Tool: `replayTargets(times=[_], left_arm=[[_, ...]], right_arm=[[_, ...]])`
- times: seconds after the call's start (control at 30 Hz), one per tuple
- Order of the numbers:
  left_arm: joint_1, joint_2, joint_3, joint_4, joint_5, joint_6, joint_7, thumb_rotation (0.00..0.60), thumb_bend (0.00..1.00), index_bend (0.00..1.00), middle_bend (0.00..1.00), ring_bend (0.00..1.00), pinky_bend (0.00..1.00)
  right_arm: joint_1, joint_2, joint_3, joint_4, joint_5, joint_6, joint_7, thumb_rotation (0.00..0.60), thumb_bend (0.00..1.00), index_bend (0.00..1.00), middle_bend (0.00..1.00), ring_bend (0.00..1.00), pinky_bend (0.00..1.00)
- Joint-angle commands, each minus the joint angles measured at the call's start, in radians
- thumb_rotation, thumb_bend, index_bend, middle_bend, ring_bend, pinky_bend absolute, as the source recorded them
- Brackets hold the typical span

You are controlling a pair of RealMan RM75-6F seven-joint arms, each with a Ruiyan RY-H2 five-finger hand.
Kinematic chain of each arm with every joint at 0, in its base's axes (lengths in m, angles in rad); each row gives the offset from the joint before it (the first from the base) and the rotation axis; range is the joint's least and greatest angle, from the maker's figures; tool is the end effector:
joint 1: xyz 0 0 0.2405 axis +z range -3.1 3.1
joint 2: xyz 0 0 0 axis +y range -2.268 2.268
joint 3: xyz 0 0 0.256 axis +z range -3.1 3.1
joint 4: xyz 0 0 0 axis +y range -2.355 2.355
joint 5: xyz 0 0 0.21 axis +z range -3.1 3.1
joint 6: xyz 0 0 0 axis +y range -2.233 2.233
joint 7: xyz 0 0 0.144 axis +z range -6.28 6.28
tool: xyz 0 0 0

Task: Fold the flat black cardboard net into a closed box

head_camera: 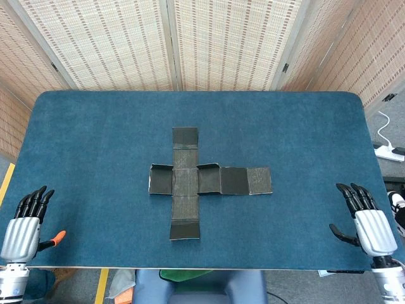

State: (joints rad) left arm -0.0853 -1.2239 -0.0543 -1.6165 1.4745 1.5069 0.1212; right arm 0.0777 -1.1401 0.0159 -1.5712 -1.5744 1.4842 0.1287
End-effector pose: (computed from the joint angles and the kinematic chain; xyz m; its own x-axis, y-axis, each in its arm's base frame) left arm -0.3019 0.1811 0.1299 0.4042 -0.0139 0.9146 0.9147 0.0138 -0.4040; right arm -0.3116 -0.1717 0.1471 0.3009 -0.0473 0.9525 -0.9523 -0.0686 0.2974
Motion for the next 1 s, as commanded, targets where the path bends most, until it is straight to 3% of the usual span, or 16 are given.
replayTargets(times=[0.03,0.5,0.7,0.77,0.87,0.93,1.0], left_arm=[[-0.008,-0.007,-0.007,-0.002,-0.006,-0.009,0.009,0.600,0.19,0.02,0.00,0.00,0.09],[-0.010,-0.003,-0.003,0.003,-0.008,-0.017,-0.018,0.600,0.19,0.02,0.00,0.00,0.09],[-0.002,-0.003,0.003,0.027,0.002,-0.008,-0.060,0.600,0.19,0.02,0.00,0.00,0.09],[-0.002,-0.004,0.004,0.033,0.008,-0.007,-0.069,0.600,0.19,0.02,0.00,0.00,0.09],[-0.005,-0.007,0.010,0.046,0.022,-0.007,-0.079,0.600,0.19,0.02,0.00,0.00,0.09],[-0.007,-0.009,0.011,0.050,0.027,-0.009,-0.085,0.600,0.19,0.02,0.00,0.00,0.09],[-0.009,-0.010,0.012,0.055,0.030,-0.012,-0.091,0.600,0.19,0.02,0.00,0.00,0.09]], right_arm=[[0.015,-0.004,0.010,-0.009,0.008,-0.020,-0.017,0.600,0.20,0.00,0.09,0.00,0.07],[0.047,-0.021,0.052,-0.078,0.069,-0.060,-0.107,0.600,0.20,0.00,0.09,0.00,0.09],[0.137,-0.015,0.111,-0.175,0.172,-0.188,-0.239,0.600,0.18,0.00,0.09,0.13,0.40],[0.173,-0.027,0.132,-0.198,0.218,-0.237,-0.288,0.600,0.18,0.00,0.09,0.24,0.53],[0.252,-0.052,0.164,-0.238,0.334,-0.361,-0.353,0.600,0.15,0.00,0.10,0.53,0.81],[0.300,-0.073,0.184,-0.250,0.408,-0.430,-0.374,0.600,0.11,0.00,0.06,0.64,0.91],[0.356,-0.106,0.201,-0.251,0.502,-0.497,-0.412,0.600,0.08,0.00,0.03,0.67,0.96]])
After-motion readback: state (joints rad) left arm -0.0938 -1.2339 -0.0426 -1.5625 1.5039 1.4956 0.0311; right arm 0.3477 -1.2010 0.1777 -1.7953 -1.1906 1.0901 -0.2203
